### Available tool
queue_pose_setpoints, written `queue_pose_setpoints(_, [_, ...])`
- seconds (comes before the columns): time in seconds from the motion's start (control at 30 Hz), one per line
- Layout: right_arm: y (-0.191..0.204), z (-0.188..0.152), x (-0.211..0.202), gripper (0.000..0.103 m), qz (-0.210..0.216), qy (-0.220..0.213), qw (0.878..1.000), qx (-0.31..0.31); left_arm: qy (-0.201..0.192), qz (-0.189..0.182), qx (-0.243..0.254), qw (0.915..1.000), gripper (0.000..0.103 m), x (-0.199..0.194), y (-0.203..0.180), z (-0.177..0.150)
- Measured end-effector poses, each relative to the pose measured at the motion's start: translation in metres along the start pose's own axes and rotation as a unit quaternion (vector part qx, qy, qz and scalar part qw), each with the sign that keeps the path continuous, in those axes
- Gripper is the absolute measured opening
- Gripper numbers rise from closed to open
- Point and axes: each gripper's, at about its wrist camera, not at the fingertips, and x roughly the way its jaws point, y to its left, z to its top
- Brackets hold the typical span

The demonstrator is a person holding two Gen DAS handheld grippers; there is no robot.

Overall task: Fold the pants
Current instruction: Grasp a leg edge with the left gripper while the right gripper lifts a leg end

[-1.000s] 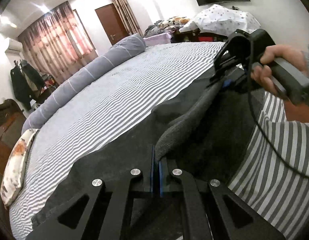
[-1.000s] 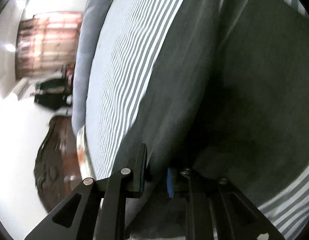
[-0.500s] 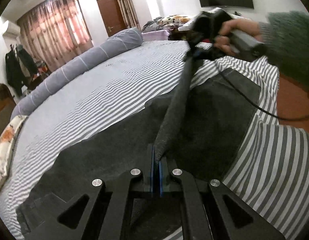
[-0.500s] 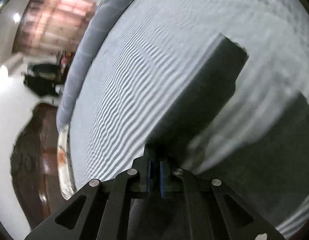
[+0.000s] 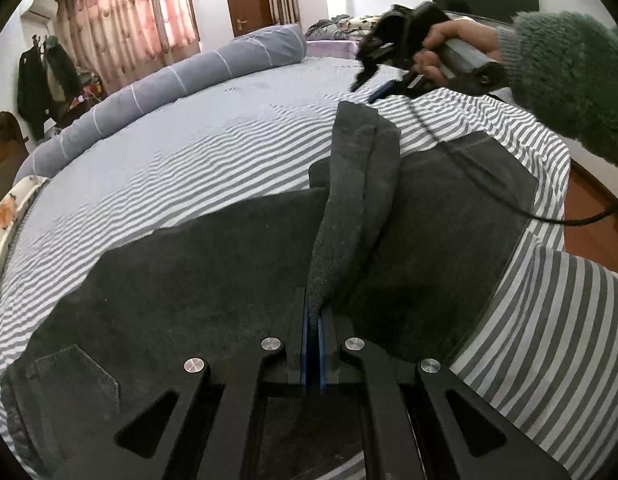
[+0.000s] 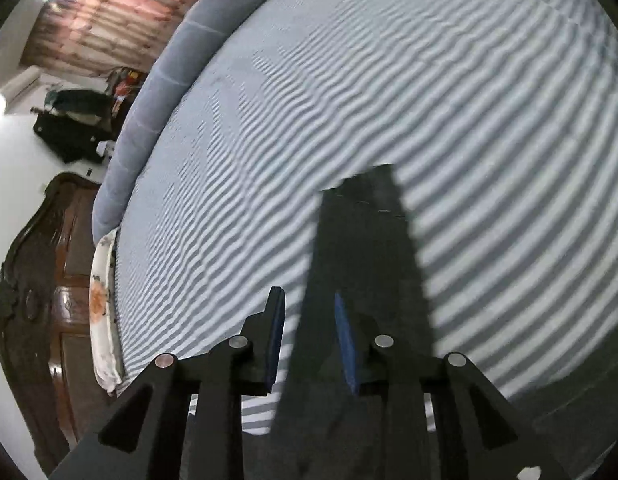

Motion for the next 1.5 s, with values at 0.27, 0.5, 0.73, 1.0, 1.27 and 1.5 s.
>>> queue_pose_setpoints(0.27, [-0.040, 0.010, 0.009, 0.025, -0.002, -0.006, 0.999, 0.033, 0.009, 0.000, -0.004, 0.9999, 0.003, 0.008, 0.002, -0.004])
queue_pose_setpoints(0.5, [-0.042, 0.016, 0.016, 0.024, 0.021, -0.011, 0.999, 0.046, 0.017, -0.004, -0.018, 0.9997, 0.003, 0.013, 0.007, -0.005])
queue_pose_setpoints(0.73, [-0.031, -0.013, 0.018, 0.024, 0.048, 0.025, 0.998, 0.022, 0.018, -0.008, -0.027, 0.9994, 0.003, 0.016, 0.009, -0.006])
queue_pose_setpoints(1.0, [-0.034, 0.001, 0.038, 0.019, 0.051, 0.001, 0.998, 0.030, 0.024, -0.011, -0.030, 0.9992, 0.004, 0.019, 0.010, -0.008])
queue_pose_setpoints(1.27, [-0.020, 0.023, 0.034, 0.004, 0.042, -0.022, 0.999, 0.012, 0.030, -0.008, -0.027, 0.9992, 0.004, 0.022, 0.009, -0.008])
queue_pose_setpoints(1.5, [-0.020, 0.007, -0.039, 0.004, 0.025, -0.069, 0.997, -0.001, 0.026, 0.005, -0.011, 0.9996, 0.004, 0.016, 0.000, -0.003])
